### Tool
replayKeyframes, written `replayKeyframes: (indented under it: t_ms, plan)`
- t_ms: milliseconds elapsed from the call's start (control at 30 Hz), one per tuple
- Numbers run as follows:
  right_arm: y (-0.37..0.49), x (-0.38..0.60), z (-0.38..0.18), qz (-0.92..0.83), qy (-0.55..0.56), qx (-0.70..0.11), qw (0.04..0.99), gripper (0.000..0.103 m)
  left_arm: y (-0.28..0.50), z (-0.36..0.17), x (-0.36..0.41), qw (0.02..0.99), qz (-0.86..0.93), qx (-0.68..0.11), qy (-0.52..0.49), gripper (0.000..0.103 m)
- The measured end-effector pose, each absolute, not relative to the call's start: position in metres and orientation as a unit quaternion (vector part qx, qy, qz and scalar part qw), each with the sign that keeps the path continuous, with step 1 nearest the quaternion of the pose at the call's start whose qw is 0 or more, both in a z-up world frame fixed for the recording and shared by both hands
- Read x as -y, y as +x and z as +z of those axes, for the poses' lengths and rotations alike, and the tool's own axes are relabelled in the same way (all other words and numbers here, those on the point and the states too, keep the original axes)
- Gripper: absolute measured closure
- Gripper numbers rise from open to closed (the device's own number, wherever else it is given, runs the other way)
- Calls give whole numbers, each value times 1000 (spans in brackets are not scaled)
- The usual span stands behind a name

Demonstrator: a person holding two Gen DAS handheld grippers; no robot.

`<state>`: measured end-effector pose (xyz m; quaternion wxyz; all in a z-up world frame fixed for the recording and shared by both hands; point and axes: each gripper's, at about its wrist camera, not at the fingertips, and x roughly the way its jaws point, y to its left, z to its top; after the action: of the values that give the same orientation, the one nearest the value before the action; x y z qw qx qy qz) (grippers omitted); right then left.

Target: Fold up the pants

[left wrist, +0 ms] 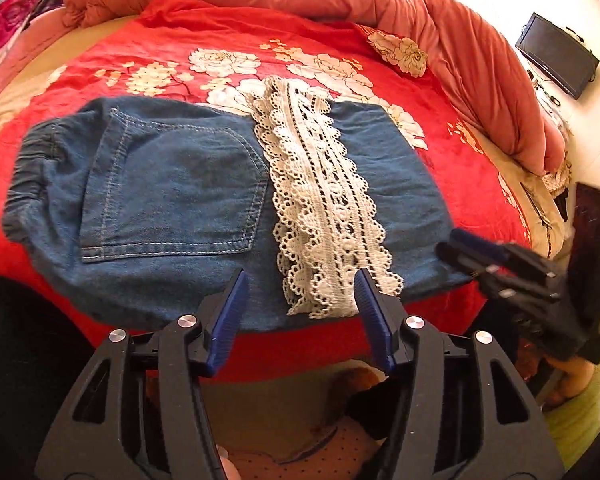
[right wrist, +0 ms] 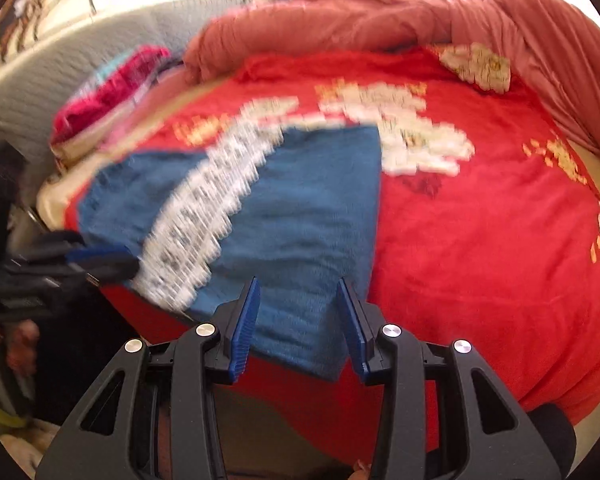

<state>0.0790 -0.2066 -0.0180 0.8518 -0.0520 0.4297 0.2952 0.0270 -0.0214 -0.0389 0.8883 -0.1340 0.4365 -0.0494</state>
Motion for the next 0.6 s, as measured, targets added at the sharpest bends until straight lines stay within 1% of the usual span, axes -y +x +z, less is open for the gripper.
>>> replayKeyframes:
  t_ms: [100,233,300,367,433,533,600]
  plan:
    - [79,205,-24,292,-58,-433,851,64,26,-38,18,889,-49,-435,-137,54]
    - [78,205,-24,294,-56,-433,850,60,25,-36,13,891,-45,-430,-141,50]
    - [77,208,-19,295,-41,-428,853,55,24,-34,12,891,-47,-428,-141,49]
    - [75,212,-11,293,-29,-419,859,47,23,-32,11,893,-48,-425,-140,46]
    - [75,214,-5,287,-24,-415,863,47,21,-30,10,895,-48,-421,-140,44]
    - [74,219,3,277,-15,-409,869,36,19,-26,8,897,-46,-416,-140,41]
    - [73,221,8,274,-12,-405,872,32,17,-24,5,899,-45,-412,-141,39]
